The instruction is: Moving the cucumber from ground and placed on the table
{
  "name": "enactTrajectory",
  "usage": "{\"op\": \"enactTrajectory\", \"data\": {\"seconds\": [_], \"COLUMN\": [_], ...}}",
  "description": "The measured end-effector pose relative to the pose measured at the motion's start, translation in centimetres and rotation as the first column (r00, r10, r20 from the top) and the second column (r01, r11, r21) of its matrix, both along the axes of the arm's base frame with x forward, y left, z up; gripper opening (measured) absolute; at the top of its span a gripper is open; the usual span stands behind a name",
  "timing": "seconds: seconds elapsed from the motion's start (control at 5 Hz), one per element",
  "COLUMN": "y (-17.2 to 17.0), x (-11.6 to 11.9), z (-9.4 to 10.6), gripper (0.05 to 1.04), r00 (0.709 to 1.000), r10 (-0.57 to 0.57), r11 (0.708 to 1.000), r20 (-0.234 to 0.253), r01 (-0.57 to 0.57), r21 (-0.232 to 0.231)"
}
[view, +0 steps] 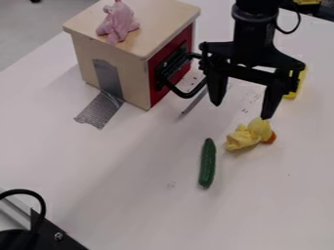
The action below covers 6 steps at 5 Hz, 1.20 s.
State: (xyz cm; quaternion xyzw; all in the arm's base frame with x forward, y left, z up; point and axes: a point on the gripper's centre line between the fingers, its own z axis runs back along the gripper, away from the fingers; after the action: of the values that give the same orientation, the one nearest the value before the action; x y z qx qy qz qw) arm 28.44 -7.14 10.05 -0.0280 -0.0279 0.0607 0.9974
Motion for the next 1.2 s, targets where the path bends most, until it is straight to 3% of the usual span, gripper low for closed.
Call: {"op": "enactTrajectory", "data": {"seconds": [0.2, 0.4, 0.6, 0.8, 1.0, 1.2], "y": [0.0, 0.9, 1.8, 2.5, 2.1, 2.1], "x": [-0.4, -2.1, -3.2, -3.5, -3.4, -3.2], "z": [-0.8, -3.0, -4.3, -5.1, -6.4, -6.8], "gripper": [0.998, 0.998, 0.998, 0.998, 0.998, 0.998], "r00": [1.0, 0.997, 0.995, 0.991, 0.986, 0.987], "r10": [-0.001, 0.017, 0.052, 0.097, 0.102, 0.101], "r11": [1.0, 0.999, 0.997, 0.991, 0.99, 0.99], "r20": [-0.029, -0.069, -0.084, -0.088, -0.128, -0.127], "r01": [0.001, -0.014, -0.047, -0.088, -0.087, -0.087], "r21": [0.005, 0.051, 0.067, 0.098, 0.113, 0.112]}}
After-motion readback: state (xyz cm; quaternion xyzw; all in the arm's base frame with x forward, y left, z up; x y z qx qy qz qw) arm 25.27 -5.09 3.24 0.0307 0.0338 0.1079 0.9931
